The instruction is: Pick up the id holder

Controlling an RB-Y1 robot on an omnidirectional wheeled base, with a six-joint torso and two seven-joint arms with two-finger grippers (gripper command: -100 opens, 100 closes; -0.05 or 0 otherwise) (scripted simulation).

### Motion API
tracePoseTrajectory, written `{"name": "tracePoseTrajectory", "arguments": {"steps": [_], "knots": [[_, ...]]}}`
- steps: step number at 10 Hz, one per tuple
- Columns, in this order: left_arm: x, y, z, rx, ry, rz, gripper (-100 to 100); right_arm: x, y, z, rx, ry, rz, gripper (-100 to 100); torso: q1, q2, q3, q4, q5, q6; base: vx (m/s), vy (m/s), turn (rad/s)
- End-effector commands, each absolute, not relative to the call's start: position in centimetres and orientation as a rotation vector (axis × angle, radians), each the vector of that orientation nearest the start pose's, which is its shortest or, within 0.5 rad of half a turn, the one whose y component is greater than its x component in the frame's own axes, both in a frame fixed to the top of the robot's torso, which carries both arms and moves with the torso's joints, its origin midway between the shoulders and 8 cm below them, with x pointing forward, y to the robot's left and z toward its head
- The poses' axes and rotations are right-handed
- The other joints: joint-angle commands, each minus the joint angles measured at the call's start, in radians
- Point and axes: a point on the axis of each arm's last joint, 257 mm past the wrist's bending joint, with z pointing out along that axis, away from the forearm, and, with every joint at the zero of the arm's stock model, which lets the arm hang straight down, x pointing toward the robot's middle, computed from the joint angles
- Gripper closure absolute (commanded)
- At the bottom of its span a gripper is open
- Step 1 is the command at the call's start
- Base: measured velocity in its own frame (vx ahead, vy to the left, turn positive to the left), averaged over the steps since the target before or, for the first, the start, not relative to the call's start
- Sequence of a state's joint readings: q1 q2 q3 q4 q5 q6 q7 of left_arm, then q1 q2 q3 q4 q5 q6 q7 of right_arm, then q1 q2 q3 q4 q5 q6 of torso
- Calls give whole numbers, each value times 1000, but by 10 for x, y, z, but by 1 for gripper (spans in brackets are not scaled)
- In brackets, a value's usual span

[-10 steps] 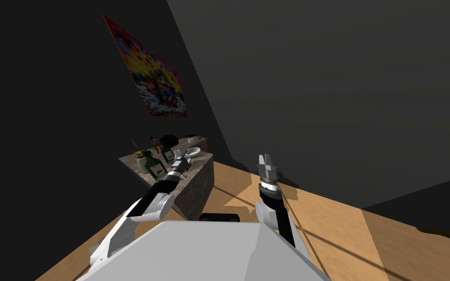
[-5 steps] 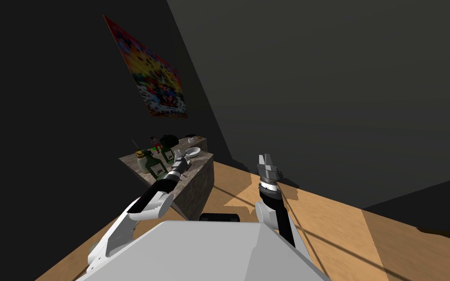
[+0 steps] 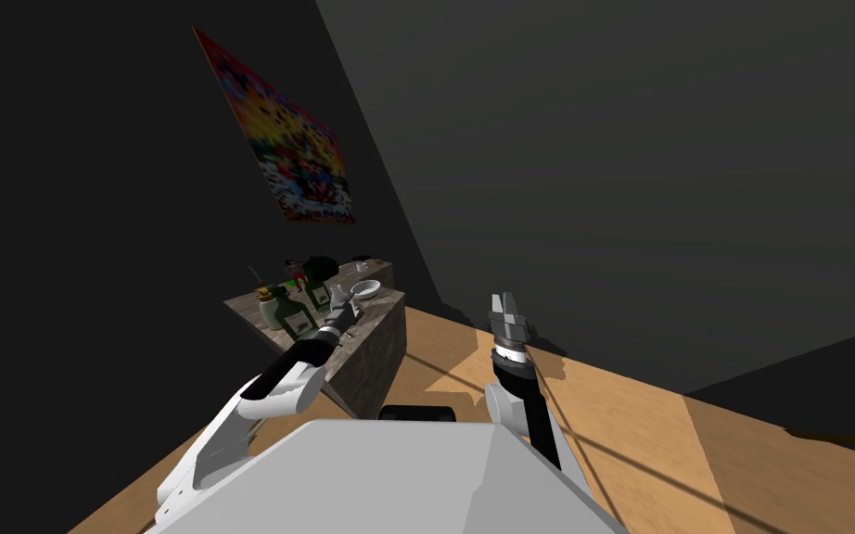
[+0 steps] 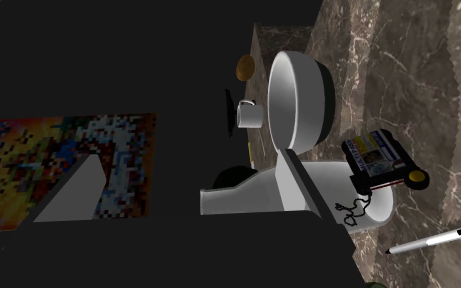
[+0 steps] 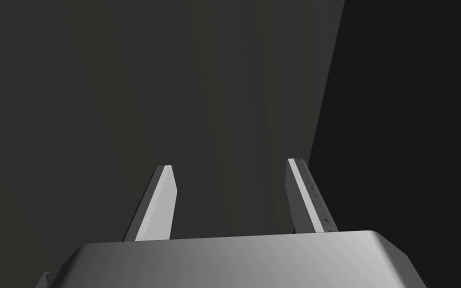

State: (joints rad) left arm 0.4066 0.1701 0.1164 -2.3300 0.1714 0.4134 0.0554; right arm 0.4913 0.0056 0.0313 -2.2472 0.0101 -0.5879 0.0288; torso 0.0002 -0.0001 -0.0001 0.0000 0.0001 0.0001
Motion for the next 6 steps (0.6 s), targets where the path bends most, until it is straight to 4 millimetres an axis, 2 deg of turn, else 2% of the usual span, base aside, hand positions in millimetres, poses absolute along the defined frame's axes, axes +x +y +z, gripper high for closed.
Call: {"name": "tracePoseTrajectory", "arguments": {"steps": [1,6], "knots": [[422,334,-129,-1311,1167,-1073,-100,337,-266,29,598,576,1318,0,0,0,0,0,0,0,2,5,-28],[418,348,-156,-1411,1231,-1000,-100,337,-266,29,598,576,1318,0,0,0,0,0,0,0,2,5,-23]]}}
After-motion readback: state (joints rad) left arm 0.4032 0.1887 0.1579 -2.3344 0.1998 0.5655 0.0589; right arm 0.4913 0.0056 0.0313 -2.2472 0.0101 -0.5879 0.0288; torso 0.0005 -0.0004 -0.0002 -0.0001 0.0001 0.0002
